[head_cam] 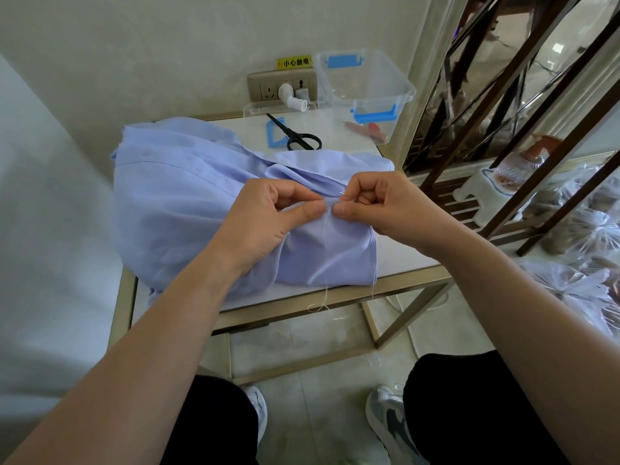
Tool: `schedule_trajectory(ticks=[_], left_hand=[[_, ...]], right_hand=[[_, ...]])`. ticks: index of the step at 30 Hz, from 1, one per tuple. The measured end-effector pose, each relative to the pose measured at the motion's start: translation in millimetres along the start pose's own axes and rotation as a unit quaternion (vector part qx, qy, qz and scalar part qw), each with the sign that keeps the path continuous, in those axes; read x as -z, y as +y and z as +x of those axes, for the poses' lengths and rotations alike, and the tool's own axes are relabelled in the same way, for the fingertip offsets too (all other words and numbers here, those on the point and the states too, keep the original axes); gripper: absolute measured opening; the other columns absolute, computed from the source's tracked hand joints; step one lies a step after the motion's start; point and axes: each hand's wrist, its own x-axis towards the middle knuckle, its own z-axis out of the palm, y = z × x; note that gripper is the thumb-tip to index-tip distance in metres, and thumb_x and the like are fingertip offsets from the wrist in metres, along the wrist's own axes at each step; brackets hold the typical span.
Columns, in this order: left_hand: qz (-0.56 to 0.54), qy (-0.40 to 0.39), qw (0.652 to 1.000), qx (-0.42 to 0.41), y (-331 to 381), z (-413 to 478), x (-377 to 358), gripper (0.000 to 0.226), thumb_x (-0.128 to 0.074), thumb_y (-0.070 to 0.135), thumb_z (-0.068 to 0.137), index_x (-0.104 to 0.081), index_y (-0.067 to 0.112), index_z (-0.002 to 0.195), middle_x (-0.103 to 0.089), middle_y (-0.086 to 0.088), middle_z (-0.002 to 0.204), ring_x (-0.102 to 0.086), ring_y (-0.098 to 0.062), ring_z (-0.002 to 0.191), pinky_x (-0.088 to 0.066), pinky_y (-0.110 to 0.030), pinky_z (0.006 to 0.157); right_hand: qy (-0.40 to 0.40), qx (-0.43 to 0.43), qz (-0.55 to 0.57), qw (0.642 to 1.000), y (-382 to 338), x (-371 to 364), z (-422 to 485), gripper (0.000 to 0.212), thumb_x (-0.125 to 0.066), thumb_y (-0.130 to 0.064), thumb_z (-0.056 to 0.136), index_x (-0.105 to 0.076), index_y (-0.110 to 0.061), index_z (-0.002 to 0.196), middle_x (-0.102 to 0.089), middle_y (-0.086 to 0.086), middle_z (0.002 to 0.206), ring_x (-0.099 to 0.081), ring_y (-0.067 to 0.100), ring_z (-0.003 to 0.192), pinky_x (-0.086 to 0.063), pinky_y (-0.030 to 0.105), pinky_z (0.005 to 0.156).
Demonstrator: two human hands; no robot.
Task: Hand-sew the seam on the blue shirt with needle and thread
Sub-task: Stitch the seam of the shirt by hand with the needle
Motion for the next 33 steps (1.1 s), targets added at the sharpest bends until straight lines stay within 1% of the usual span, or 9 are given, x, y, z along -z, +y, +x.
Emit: schedule_trajectory(ticks=[3, 5, 7, 9, 14, 16, 21, 28, 33], left_hand=[[-0.011, 0.005, 1.0, 0.007, 0.0, 0.5, -0.4, 0.009, -0.073, 0.012, 0.085, -0.074, 0.021, 0.082, -0.075, 0.01, 0.075, -0.067, 0.002, 0.075, -0.047, -0.01, 0.072], [-0.012, 0.006, 1.0, 0.011, -0.1, 0.7, 0.0, 0.01, -0.072, 0.014, 0.086, -0.074, 0.023, 0.083, -0.076, 0.009, 0.077, -0.067, 0.002, 0.076, -0.047, -0.01, 0.072], [-0.012, 0.008, 1.0, 0.013, -0.8, 0.9, 0.9, 0.008, -0.072, 0.017, 0.086, -0.075, 0.024, 0.083, -0.076, 0.008, 0.079, -0.067, 0.0, 0.078, -0.049, -0.012, 0.074], [-0.015, 0.006, 1.0, 0.018, -1.6, 1.7, 1.6, 0.007, -0.072, 0.018, 0.086, -0.075, 0.024, 0.084, -0.076, 0.007, 0.081, -0.068, -0.001, 0.08, -0.05, -0.013, 0.076], [-0.018, -0.006, 1.0, 0.022, 0.0, 2.8, 0.7, 0.012, -0.069, 0.015, 0.089, -0.074, 0.024, 0.085, -0.076, 0.011, 0.079, -0.067, 0.003, 0.078, -0.048, -0.011, 0.074], [-0.021, -0.008, 0.999, 0.024, 0.7, 2.9, 0.6, 0.012, -0.068, 0.014, 0.089, -0.074, 0.023, 0.085, -0.075, 0.012, 0.078, -0.067, 0.005, 0.078, -0.047, -0.009, 0.073], [-0.018, -0.005, 1.0, 0.024, 0.1, 3.7, 2.2, 0.009, -0.068, 0.015, 0.089, -0.075, 0.02, 0.089, -0.076, 0.01, 0.08, -0.066, 0.005, 0.078, -0.047, -0.008, 0.073], [-0.006, -0.006, 1.0, 0.022, -1.0, 4.0, 4.7, 0.01, -0.067, 0.016, 0.09, -0.076, 0.022, 0.088, -0.075, 0.012, 0.08, -0.065, 0.005, 0.078, -0.047, -0.009, 0.074], [-0.001, -0.004, 1.0, 0.024, -2.1, 4.8, 4.3, 0.011, -0.067, 0.015, 0.091, -0.076, 0.021, 0.088, -0.075, 0.012, 0.079, -0.064, 0.005, 0.077, -0.046, -0.009, 0.072]], right_hand=[[0.007, -0.003, 0.003, 1.0, -1.6, 0.0, -0.7, 0.007, -0.065, -0.019, 0.094, -0.064, -0.016, 0.1, -0.032, 0.005, 0.057, -0.028, 0.011, 0.051, -0.025, 0.019, 0.049], [0.015, -0.005, 0.024, 1.0, -2.1, 1.8, -1.3, 0.01, -0.057, -0.016, 0.097, -0.061, -0.015, 0.106, -0.036, -0.001, 0.055, -0.033, 0.006, 0.049, -0.03, 0.015, 0.048], [0.015, 0.012, 0.016, 1.0, -3.6, 3.0, -3.3, 0.009, -0.054, -0.009, 0.098, -0.062, -0.011, 0.1, -0.043, -0.004, 0.056, -0.037, 0.003, 0.049, -0.033, 0.013, 0.05], [0.011, 0.031, -0.011, 0.999, -4.1, 2.6, -6.0, 0.011, -0.055, -0.006, 0.097, -0.065, -0.01, 0.094, -0.047, 0.001, 0.059, -0.037, 0.004, 0.05, -0.034, 0.015, 0.05], [0.027, 0.054, -0.049, 0.997, -4.2, 1.7, -9.1, 0.014, -0.06, -0.007, 0.094, -0.073, -0.011, 0.096, -0.051, -0.007, 0.05, -0.046, 0.004, 0.047, -0.037, 0.011, 0.051], [0.035, 0.057, -0.056, 0.996, -4.0, 2.0, -9.0, 0.017, -0.06, -0.007, 0.094, -0.075, -0.014, 0.095, -0.048, -0.002, 0.048, -0.044, 0.006, 0.046, -0.037, 0.013, 0.051], [0.033, 0.056, -0.055, 0.996, -4.6, 1.1, -8.8, 0.021, -0.059, -0.009, 0.094, -0.077, -0.019, 0.097, -0.038, 0.001, 0.046, -0.035, 0.018, 0.049, -0.033, 0.028, 0.052], [0.026, 0.055, -0.051, 0.997, -6.1, 1.3, -9.0, 0.025, -0.057, -0.009, 0.095, -0.078, -0.022, 0.099, -0.034, 0.004, 0.048, -0.03, 0.021, 0.051, -0.031, 0.031, 0.053], [0.025, 0.051, -0.053, 0.997, -6.1, 1.5, -9.1, 0.026, -0.056, -0.008, 0.094, -0.078, -0.022, 0.099, -0.032, 0.001, 0.047, -0.028, 0.017, 0.05, -0.029, 0.029, 0.052]])
